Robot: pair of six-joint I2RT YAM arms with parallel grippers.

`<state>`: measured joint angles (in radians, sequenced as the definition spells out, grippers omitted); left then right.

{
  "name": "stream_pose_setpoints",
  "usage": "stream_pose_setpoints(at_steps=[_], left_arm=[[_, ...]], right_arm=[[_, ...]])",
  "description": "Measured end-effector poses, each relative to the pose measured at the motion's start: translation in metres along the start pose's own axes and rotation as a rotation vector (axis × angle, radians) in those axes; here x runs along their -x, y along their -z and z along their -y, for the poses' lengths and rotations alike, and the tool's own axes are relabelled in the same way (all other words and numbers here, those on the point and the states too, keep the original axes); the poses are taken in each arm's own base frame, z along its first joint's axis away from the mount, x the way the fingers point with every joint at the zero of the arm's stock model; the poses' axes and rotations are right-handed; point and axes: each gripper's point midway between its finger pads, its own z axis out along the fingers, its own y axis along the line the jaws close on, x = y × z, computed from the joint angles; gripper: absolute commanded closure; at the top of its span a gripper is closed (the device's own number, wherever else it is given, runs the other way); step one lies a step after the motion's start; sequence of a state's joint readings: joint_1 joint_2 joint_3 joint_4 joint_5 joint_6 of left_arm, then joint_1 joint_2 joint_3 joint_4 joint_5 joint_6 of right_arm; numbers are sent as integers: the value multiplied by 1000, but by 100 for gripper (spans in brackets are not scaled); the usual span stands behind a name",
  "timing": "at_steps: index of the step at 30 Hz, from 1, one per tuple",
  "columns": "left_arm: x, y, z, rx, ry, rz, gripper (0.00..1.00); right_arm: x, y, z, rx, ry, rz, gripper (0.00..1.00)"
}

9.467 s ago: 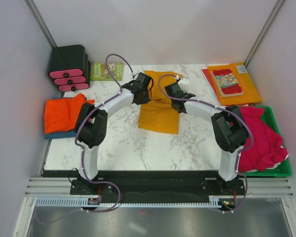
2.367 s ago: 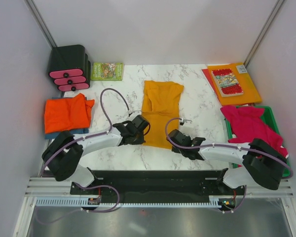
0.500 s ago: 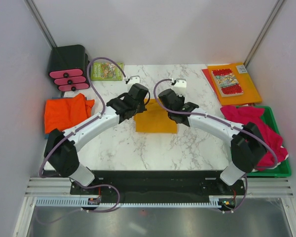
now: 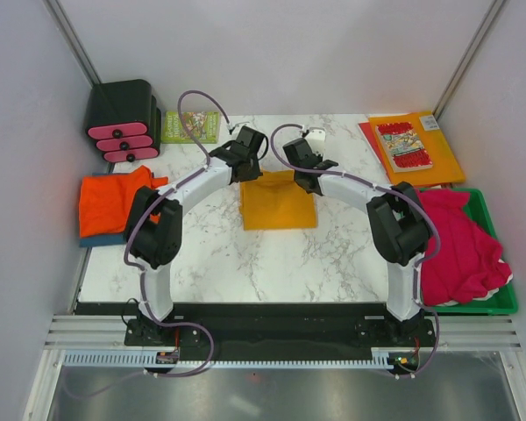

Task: Fold and stack the t-shirts
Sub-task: Fold the long partially folded tshirt into a neat square, then smooth out wrinkles on the folded tshirt

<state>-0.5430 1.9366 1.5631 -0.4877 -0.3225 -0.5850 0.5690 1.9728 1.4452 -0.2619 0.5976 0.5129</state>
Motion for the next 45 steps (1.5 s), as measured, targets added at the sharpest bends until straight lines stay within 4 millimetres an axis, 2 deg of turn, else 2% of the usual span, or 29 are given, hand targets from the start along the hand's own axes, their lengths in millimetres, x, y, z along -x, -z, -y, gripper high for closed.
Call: stream_pose_setpoints(at_steps=[5, 6, 7, 8, 9, 10, 11, 13, 15, 16, 17, 18, 19, 20, 21, 23, 26, 31, 34, 37, 39, 45], left_arm=[[0, -23, 0, 2, 1, -29, 98], [1, -26, 1, -2, 2, -31, 98], [4, -28, 1, -3, 2, -30, 91], [5, -30, 2, -3, 0, -31, 72], [7, -31, 2, 0, -1, -31, 62], [10, -32, 2, 2, -6, -29, 54], [12, -32, 2, 4, -8, -25, 42], [16, -29, 0, 14, -9, -13, 36], [21, -23, -1, 18, -2, 2, 33], [23, -19, -2, 16, 1, 9, 33], [25, -14, -2, 13, 4, 15, 39], [28, -7, -3, 7, 9, 24, 43], [28, 1, -5, 1, 16, 29, 48], [27, 9, -6, -4, 22, 31, 60], [27, 17, -7, -15, 30, 36, 67], [20, 27, -7, -34, 41, 34, 79], [-5, 29, -2, -58, 25, -3, 85], [-72, 14, 15, -76, -61, -138, 87], [-106, 5, 17, -70, -95, -205, 88], [-129, 1, 6, -46, -88, -250, 89], [-133, 0, 5, -45, -74, -251, 89], [-150, 18, -6, -45, -57, -256, 89]], right_arm=[[-5, -25, -3, -2, -2, -23, 100], [-5, -28, -4, 0, -2, -25, 92], [-5, -32, -5, 1, -2, -28, 74], [-5, -34, -6, 3, -3, -29, 67], [-4, -34, -7, 7, -1, -29, 59], [-3, -35, -8, 11, 2, -26, 44], [-1, -34, -9, 15, 2, -20, 39], [7, -31, -11, 26, 3, 0, 31], [18, -23, -13, 39, -3, 25, 29], [24, -16, -13, 48, -7, 40, 31], [30, -8, -15, 57, -9, 53, 36], [37, 2, -17, 73, -17, 72, 46], [43, 13, -19, 92, -24, 88, 79], [47, 25, -20, 111, -31, 103, 96], [49, 36, -22, 132, -38, 116, 100], [47, 51, -24, 162, -55, 127, 100], [26, 56, -31, 192, -50, 102, 100], [-47, 27, -24, 160, 15, -45, 100], [-84, 19, -16, 139, 36, -118, 100], [-96, 21, -13, 135, 33, -130, 100], [-100, 25, -15, 145, 27, -124, 100], [-121, 53, -13, 171, 37, -131, 100]])
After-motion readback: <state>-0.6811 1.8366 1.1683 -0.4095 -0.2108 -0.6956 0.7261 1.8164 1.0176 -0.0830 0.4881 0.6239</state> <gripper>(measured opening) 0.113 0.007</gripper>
